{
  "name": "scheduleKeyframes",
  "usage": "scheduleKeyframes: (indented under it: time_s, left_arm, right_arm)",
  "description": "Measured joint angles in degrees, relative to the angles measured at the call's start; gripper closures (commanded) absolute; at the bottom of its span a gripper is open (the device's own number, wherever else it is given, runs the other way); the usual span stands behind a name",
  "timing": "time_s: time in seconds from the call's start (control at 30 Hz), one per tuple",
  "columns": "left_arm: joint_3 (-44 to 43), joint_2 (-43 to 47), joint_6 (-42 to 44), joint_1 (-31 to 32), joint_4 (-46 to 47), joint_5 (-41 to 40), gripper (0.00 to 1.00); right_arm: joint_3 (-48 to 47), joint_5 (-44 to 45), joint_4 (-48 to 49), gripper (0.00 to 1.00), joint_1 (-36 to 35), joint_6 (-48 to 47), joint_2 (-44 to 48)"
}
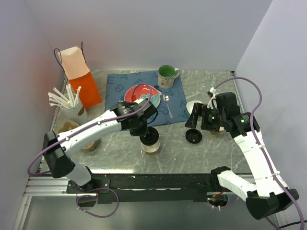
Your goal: Pack the takeout coffee
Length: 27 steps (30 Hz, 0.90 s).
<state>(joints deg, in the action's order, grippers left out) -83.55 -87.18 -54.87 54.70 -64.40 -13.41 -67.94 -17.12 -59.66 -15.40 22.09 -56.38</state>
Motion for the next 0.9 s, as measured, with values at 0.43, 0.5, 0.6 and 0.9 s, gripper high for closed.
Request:
scheduleKeyframes:
  time_s: [0.43, 0.5, 0.6, 0.9]
  left_arm:
    - [1.46, -4.63, -5.88, 3.06, 0.02, 0.5, 0.99]
    - [1.46, -5.88, -5.92, 3.34, -0.22, 0.44, 0.99]
    - [1.46, -6.69, -6.08, 3.56, -0.74, 0.17, 0.99]
    - [1.46, -6.99, -6.32, 3.63, -1.01, -1.09, 0.99]
  right_arm:
    - [1.53, 0.2, -0.31, 0.0, -1.66, -0.81, 2.45]
    - [1.53, 0.22, -0.31, 0.0, -1.77, -0.9, 2.6]
    - [1.53, 0.28, -0.31, 0.0, -1.88, -0.96, 2.78]
    - [1.53, 0.74, -0.28, 0.0, -1.88, -1.01, 3.1]
